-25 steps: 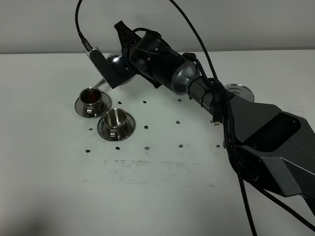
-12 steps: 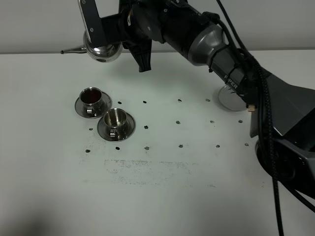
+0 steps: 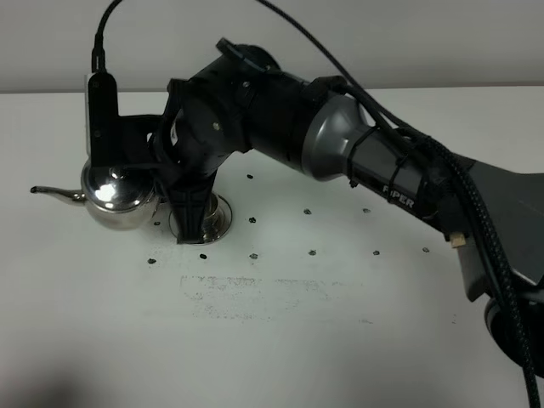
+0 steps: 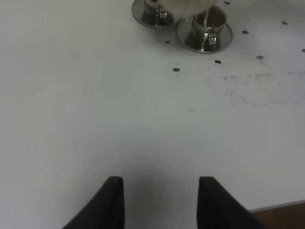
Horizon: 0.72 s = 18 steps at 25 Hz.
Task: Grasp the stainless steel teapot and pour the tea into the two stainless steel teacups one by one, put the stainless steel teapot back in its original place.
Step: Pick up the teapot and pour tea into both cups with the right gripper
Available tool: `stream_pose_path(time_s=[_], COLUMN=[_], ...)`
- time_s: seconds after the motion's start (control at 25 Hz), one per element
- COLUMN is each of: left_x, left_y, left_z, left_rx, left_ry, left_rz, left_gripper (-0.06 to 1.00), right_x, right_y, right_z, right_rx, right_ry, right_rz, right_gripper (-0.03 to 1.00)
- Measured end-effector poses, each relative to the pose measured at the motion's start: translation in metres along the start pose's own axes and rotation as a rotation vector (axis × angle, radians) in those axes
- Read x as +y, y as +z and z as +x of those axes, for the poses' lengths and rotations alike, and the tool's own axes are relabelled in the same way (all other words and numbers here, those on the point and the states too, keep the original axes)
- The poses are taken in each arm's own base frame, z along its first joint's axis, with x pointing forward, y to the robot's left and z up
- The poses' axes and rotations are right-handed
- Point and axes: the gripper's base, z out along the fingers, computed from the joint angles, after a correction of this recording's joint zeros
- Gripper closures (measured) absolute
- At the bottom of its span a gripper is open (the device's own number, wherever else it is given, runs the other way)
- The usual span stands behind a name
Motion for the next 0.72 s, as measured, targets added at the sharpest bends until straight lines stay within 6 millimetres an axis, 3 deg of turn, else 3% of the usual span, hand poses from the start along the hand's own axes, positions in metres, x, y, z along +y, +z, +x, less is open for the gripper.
stream_pose_path(time_s=[0.24, 0.4, 0.72], left_x=[0.000, 0.000, 0.000], left_y=[0.000, 0.000, 0.000], left_z=[0.000, 0.000, 0.000], left_rx=[0.000, 0.000, 0.000], left_ry=[0.000, 0.000, 0.000], left_rz=[0.000, 0.000, 0.000], left_gripper=[0.57, 0.57, 0.57], right_x=[0.011, 0.010, 0.019], right_y=[0.006, 0.021, 0.056], right_z=[-0.012, -0.015, -0.007], right_rx=[-0.007, 0.010, 0.139], right_ry=[0.330, 0.529, 0.684], right_rz=[-0.019, -0.026, -0.084], right_gripper=[0.77, 0.77, 0.77])
